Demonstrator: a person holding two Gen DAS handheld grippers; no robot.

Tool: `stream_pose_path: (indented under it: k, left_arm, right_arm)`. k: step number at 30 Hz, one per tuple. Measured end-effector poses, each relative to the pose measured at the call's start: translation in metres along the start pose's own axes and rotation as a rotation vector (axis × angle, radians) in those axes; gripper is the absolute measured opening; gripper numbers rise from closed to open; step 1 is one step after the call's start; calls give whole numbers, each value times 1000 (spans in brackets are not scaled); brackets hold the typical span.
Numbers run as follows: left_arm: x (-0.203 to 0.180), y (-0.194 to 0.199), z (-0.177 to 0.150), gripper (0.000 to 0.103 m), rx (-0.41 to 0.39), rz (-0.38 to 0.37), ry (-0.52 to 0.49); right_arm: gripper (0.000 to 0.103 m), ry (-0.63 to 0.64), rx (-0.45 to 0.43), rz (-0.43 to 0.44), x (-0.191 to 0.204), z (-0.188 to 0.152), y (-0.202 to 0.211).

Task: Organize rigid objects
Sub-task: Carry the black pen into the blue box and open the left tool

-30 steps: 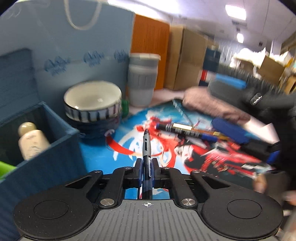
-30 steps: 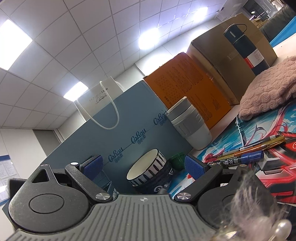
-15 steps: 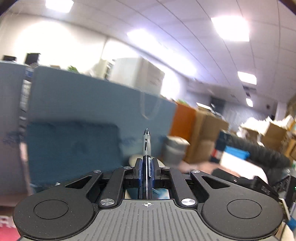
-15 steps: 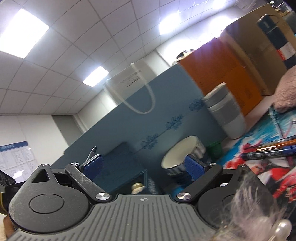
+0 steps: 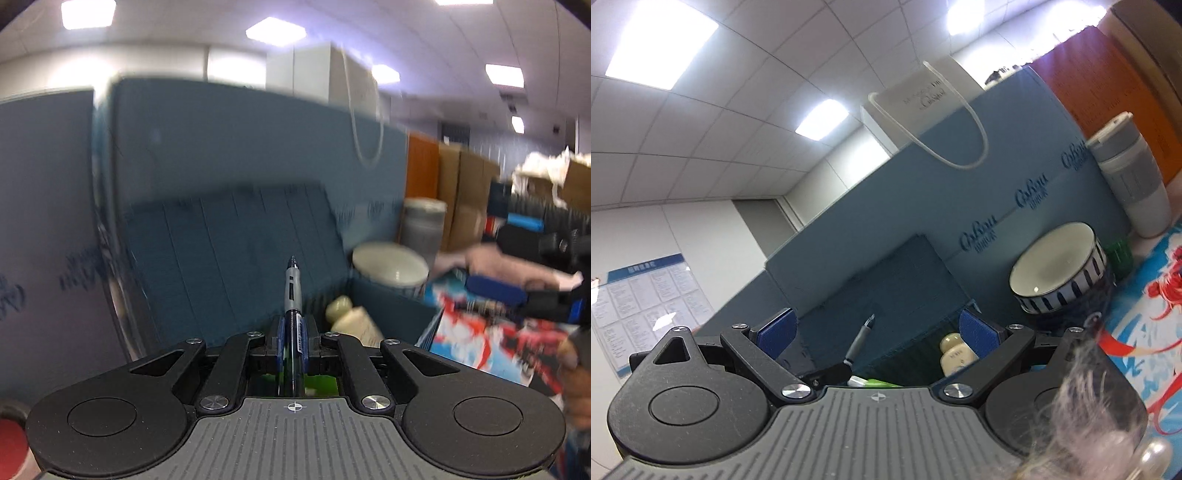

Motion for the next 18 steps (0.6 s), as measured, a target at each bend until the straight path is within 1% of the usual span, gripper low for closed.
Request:
stream_pose_path:
  k: [3, 6, 8, 10, 11, 13, 15, 16, 18]
  left_arm:
    - [0, -16, -8, 8, 51, 15, 24]
    - [-2, -14, -8, 8, 54, 21, 23]
    - [-1, -16, -10, 8, 55, 6, 33]
    - [-2, -15, -14, 9, 89, -40, 44]
    - [-3, -14, -16, 13, 95, -40, 35]
    - [-7, -16, -18, 13, 106, -35, 22]
    - [-8, -17, -19, 14, 113, -28, 33]
    - [-7, -16, -19, 17, 109, -23, 44]
    - [-5, -13, -17, 27, 97, -16, 74]
  right_arm:
    - [95, -10, 5, -11, -4, -3, 0]
    - [95, -11, 7, -17, -6, -4, 1]
    - [95, -16, 10, -21, -7, -5, 2]
    - [95, -16, 14, -27, -9, -6, 3]
    - [95, -14, 15, -31, -9, -7, 4]
    - [95, -13, 16, -38, -11, -8, 5]
    - [95, -11, 13, -42, -12, -9, 7]
    - [95, -8, 11, -46, -13, -9, 8]
    - [95, -2, 6, -56, -15, -10, 9]
Point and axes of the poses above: each gripper's, at about its wrist camera, not at the fingertips, and y roughly against the way its jaws point, x to its left, z to its top, the point moved 3 cm from there along -y, roughly the way its jaws point, and after that the axes turned 7 degrees about -x, right-handed, at the moved point
